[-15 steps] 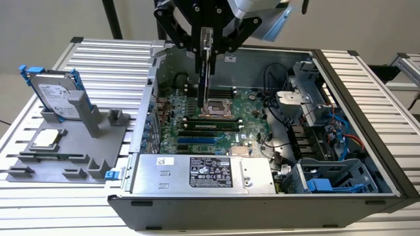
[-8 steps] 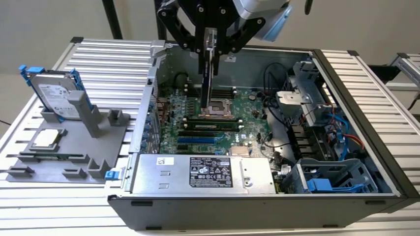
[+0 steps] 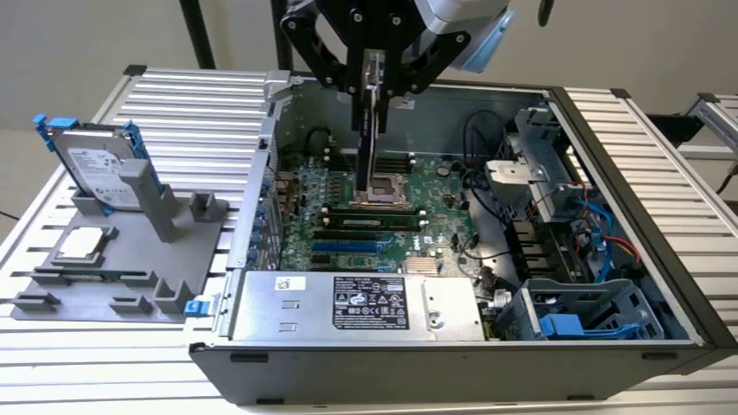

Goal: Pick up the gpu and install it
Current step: 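Pick up the gpu and move the gpu toward the slot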

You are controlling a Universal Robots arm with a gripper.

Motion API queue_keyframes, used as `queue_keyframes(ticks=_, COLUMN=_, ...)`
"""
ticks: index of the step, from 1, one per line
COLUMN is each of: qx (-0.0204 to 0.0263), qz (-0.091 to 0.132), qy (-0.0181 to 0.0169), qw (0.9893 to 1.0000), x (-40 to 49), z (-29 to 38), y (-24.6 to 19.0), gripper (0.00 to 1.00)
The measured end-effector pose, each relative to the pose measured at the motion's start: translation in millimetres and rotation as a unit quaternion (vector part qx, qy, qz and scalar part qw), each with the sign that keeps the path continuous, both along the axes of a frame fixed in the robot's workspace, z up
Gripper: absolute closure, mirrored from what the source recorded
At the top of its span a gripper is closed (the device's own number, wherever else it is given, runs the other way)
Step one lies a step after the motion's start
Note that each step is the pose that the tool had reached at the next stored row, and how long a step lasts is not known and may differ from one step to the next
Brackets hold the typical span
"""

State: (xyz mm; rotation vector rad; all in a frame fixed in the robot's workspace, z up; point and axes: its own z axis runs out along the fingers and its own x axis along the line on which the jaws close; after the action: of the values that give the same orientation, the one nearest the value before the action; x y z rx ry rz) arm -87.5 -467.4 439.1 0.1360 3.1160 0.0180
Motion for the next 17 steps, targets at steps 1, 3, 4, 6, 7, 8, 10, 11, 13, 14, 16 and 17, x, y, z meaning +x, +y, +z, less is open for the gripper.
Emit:
queue_keyframes(ticks=1, qx=-0.0002, qz=0.000, qy=0.0000, qw=1.0000, x=0.1, z=0.0, y=0.0, gripper=1.00)
queue_keyframes(ticks=3, qx=-0.0005, qz=0.000, qy=0.0000, qw=1.0000, x=0.1, z=0.0, y=0.0, gripper=1.00)
queue_keyframes(ticks=4, qx=-0.0005, qz=0.000, qy=0.0000, qw=1.0000, x=0.1, z=0.0, y=0.0, gripper=1.00)
queue_keyframes(ticks=6, qx=-0.0005, qz=0.000, qy=0.0000, qw=1.0000, x=0.1, z=0.0, y=0.0, gripper=1.00)
queue_keyframes(ticks=7, qx=-0.0005, qz=0.000, qy=0.0000, qw=1.0000, x=0.4, z=0.0, y=0.0, gripper=1.00)
queue_keyframes(ticks=8, qx=-0.0004, qz=0.000, qy=0.0000, qw=1.0000, x=1.0, z=-0.1, y=0.0, gripper=1.00)
queue_keyframes(ticks=10, qx=-0.0005, qz=0.000, qy=0.0000, qw=1.0000, x=2.4, z=0.0, y=0.0, gripper=1.00)
queue_keyframes(ticks=11, qx=-0.0005, qz=0.000, qy=0.0000, qw=1.0000, x=3.2, z=0.0, y=0.0, gripper=1.00)
queue_keyframes(ticks=13, qx=-0.0005, qz=0.000, qy=0.0000, qw=1.0000, x=4.9, z=-0.1, y=0.0, gripper=1.00)
queue_keyframes(ticks=14, qx=-0.0005, qz=0.000, qy=0.0000, qw=1.0000, x=5.7, z=-0.1, y=0.0, gripper=1.00)
queue_keyframes(ticks=16, qx=-0.0005, qz=0.000, qy=0.0000, qw=1.0000, x=6.8, z=-0.1, y=0.0, gripper=1.00)
queue_keyframes(ticks=17, qx=-0.0005, qz=0.000, qy=0.0000, qw=1.0000, x=6.9, z=-0.1, y=0.0, gripper=1.00)
